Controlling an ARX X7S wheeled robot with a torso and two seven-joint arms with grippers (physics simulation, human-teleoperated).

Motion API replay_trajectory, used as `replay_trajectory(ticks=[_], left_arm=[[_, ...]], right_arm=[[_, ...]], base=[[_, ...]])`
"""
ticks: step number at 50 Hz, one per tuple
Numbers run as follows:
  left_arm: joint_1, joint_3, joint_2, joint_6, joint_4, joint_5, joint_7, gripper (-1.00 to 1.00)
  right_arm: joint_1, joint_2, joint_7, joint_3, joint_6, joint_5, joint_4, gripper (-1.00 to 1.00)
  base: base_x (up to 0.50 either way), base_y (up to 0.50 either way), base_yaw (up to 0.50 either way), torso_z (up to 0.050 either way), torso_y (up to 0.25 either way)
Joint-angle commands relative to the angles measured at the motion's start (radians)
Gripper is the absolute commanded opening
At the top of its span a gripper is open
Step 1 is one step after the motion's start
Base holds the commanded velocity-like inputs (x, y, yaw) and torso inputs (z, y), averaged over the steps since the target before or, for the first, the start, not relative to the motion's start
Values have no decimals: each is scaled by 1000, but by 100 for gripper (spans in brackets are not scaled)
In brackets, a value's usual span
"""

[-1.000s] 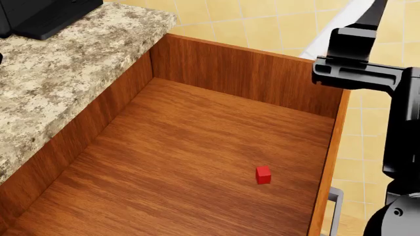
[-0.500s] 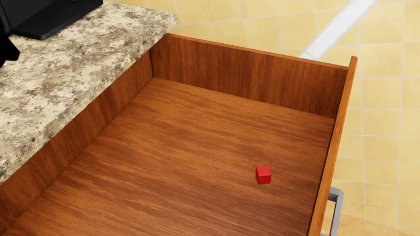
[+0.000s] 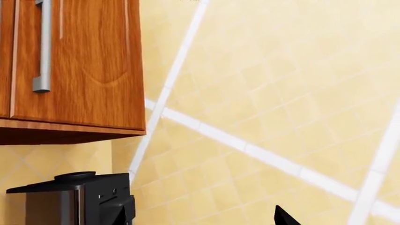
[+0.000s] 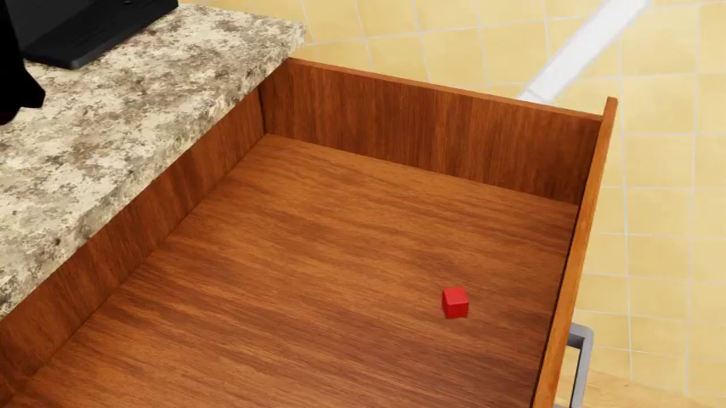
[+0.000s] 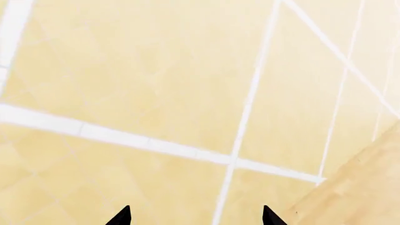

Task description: Close the right drawer.

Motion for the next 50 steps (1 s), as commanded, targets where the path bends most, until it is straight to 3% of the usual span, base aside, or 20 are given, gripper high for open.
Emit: replay_trajectory(ticks=[1, 4, 13, 19, 22, 25, 32, 45, 50], left_arm=[[-46, 4, 13, -7, -14, -48, -24, 100], [-42, 8, 25, -1, -4, -64, -26, 100], [-83, -55, -85, 40, 87, -436, -246, 100], [-59, -82, -146, 100, 155, -586, -305, 100], [-80, -76, -159, 118, 166, -630, -330, 100], [-103, -81, -188, 142, 173, -689, -349, 100], [-81, -93, -221, 152, 202, -719, -362, 100], [-104, -80, -248, 157, 203, -747, -388, 100], [-90, -118, -287, 162, 199, -760, -372, 100]], right_arm=[[-81, -16, 7, 38, -98, -21, 120, 100], [-137, -26, 10, 30, -118, -48, 90, 100], [-256, -124, -3, 30, -11, -1, -108, 100], [-310, -206, 127, -29, -249, -20, 71, 100], [-365, -207, 174, -115, -358, 96, 140, 100], [-390, -203, 220, -251, -562, 22, 285, 100], [-339, -178, 223, -312, -799, 44, 607, 100], [-213, -183, 226, -446, -782, -6, 705, 100], [-191, -194, 244, -542, -656, -29, 561, 100]], base=[[0, 0, 0, 0, 0], [0, 0, 0, 0, 0], [0, 0, 0, 0, 0], [0, 0, 0, 0, 0], [0, 0, 0, 0, 0], [0, 0, 0, 0, 0], [0, 0, 0, 0, 0], [0, 0, 0, 0, 0], [0, 0, 0, 0, 0]])
